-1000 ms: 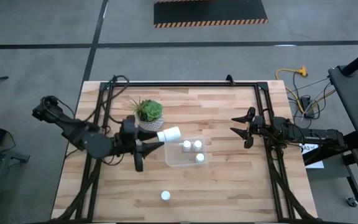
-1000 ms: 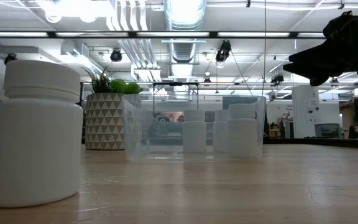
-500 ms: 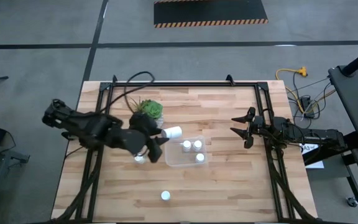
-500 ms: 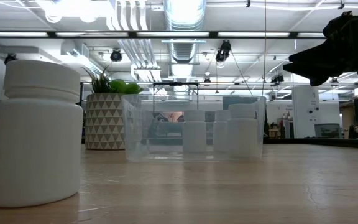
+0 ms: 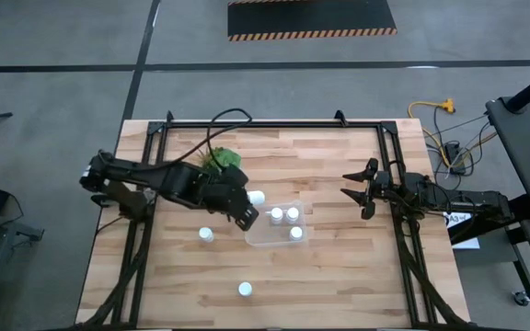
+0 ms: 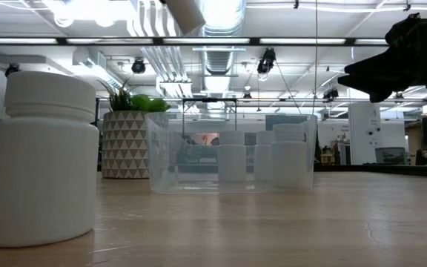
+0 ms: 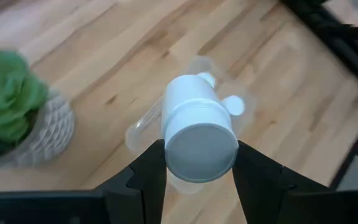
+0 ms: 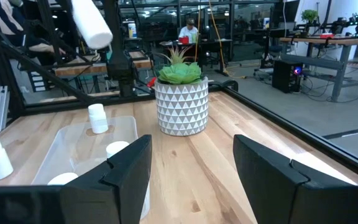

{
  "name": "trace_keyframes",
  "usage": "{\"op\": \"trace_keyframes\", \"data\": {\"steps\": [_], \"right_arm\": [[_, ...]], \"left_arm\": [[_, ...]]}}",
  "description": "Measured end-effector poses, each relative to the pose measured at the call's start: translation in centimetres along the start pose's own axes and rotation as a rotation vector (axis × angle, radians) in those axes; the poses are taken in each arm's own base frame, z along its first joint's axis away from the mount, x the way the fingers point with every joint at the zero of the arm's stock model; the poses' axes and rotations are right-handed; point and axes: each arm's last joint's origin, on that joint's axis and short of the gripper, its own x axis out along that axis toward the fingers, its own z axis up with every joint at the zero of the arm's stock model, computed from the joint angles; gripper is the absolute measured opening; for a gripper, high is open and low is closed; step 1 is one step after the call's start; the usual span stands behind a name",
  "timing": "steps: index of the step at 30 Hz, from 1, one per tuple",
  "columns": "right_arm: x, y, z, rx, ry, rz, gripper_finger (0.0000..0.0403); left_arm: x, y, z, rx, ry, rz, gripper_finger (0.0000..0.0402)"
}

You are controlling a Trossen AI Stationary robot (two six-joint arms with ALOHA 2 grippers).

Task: Pick and place pill bottles into a basket
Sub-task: Put the white pill bottle into the transparent bin

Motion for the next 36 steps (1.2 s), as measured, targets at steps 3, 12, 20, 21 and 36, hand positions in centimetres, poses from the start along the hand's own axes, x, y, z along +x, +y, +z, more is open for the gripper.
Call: {"op": "trace_keyframes", "data": {"steps": [3,12,20,21,36], "right_arm": [[0.0,0.0,0.0,0.0,0.0,0.0,0.0215],[0.0,0.0,0.0,0.0,0.0,0.0,0.0215],[0.0,0.0,0.0,0.0,0.0,0.0,0.0215],[0.0,0.0,0.0,0.0,0.0,0.0,0.0215],[0.0,0.0,0.0,0.0,0.0,0.0,0.0215]], "left_arm": [[0.6,0.4,0.0,-0.047,0.056,0.032,0.014],[3.1,1.1,0.8,-0.115,0.218,0.081,0.014],[6.6,1.1,0.8,-0.061,0.397,0.123,0.014],[6.9,1.0,0.8,-0.044,0.411,0.13,0.014],[9.9,-2.5,2.3,0.041,0.46,0.081,0.014]]}}
